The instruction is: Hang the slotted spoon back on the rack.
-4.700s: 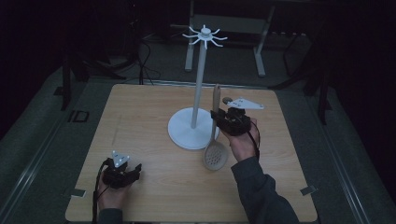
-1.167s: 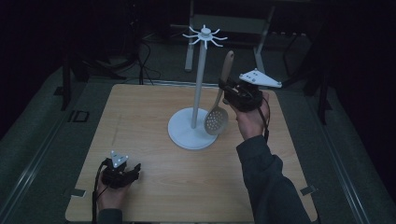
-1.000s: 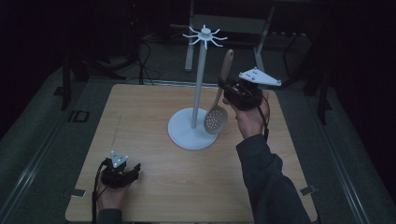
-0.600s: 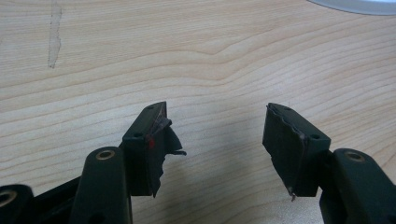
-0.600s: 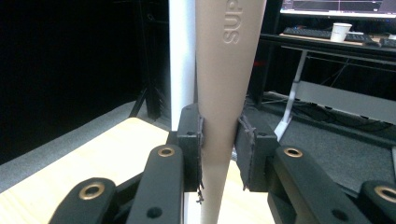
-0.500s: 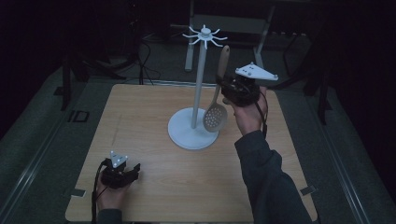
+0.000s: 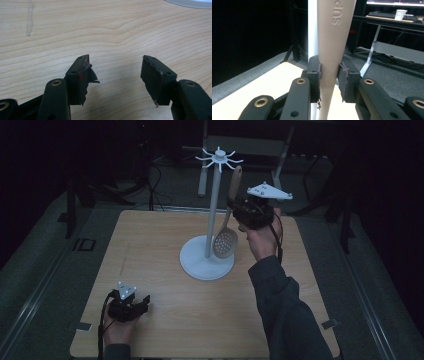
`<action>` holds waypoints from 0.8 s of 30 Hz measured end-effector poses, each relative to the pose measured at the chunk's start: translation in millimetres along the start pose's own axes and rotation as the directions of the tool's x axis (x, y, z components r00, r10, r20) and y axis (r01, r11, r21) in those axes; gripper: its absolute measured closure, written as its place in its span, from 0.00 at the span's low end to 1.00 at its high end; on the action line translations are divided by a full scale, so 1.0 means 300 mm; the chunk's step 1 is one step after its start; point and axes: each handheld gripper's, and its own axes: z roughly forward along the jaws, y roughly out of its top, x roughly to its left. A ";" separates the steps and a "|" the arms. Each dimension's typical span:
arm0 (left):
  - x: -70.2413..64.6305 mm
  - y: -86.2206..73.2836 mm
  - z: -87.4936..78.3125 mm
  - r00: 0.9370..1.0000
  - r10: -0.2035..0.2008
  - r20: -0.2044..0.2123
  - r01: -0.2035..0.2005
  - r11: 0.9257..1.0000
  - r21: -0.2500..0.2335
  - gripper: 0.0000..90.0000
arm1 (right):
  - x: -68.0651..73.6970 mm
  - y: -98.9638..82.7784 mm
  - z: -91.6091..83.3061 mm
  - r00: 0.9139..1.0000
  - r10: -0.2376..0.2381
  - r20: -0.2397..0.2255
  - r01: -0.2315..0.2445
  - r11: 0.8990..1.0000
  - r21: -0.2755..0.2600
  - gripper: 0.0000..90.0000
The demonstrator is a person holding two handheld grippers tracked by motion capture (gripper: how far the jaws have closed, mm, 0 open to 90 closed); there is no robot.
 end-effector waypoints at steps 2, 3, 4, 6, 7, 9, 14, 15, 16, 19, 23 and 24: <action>0.000 0.000 0.000 1.000 0.000 0.000 0.000 1.000 0.000 0.45 | 0.000 0.002 0.002 1.000 -0.005 -0.003 0.005 1.000 0.000 0.81; 0.000 0.000 0.000 1.000 0.000 0.000 0.000 1.000 0.000 0.45 | -0.001 0.003 0.003 1.000 -0.005 -0.003 0.005 1.000 0.000 0.81; 0.000 0.000 0.000 1.000 0.001 0.000 -0.001 1.000 -0.001 0.45 | -0.002 0.003 0.005 1.000 -0.003 -0.005 0.003 1.000 0.001 0.81; -0.001 0.000 0.001 1.000 0.002 0.001 -0.002 1.000 0.001 0.45 | -0.006 0.004 0.008 1.000 -0.001 -0.013 0.001 1.000 0.004 0.81; -0.001 0.000 0.001 1.000 0.002 0.000 -0.002 1.000 0.001 0.45 | -0.008 0.005 0.010 1.000 0.003 -0.017 -0.003 1.000 0.007 0.81; 0.000 0.000 0.000 1.000 0.002 0.000 -0.002 1.000 0.001 0.45 | -0.010 0.008 0.013 1.000 0.003 -0.023 -0.002 1.000 0.009 0.81; 0.000 0.000 0.001 1.000 0.002 0.000 -0.002 1.000 0.001 0.45 | -0.008 0.016 0.020 0.999 0.006 -0.036 -0.005 1.000 0.013 0.81; 0.000 0.000 0.000 1.000 0.002 0.000 -0.002 1.000 0.002 0.45 | -0.008 0.018 0.022 0.999 0.007 -0.038 -0.006 1.000 0.015 0.81; 0.000 0.000 0.000 1.000 0.003 0.000 -0.003 1.000 0.002 0.45 | -0.008 0.019 0.024 0.999 0.007 -0.039 -0.006 1.000 0.016 0.81; 0.001 0.000 -0.001 1.000 0.001 0.002 -0.001 1.000 0.001 0.45 | -0.008 0.019 0.025 0.999 0.008 -0.040 -0.007 1.000 0.018 0.81; 0.002 0.000 -0.001 1.000 0.001 0.003 -0.001 1.000 -0.001 0.45 | -0.008 0.023 0.034 0.999 0.006 -0.036 -0.005 1.000 0.023 0.81; 0.002 -0.001 -0.002 1.000 0.001 0.002 -0.001 1.000 0.000 0.45 | -0.008 0.024 0.035 0.999 0.005 -0.037 -0.004 1.000 0.024 0.81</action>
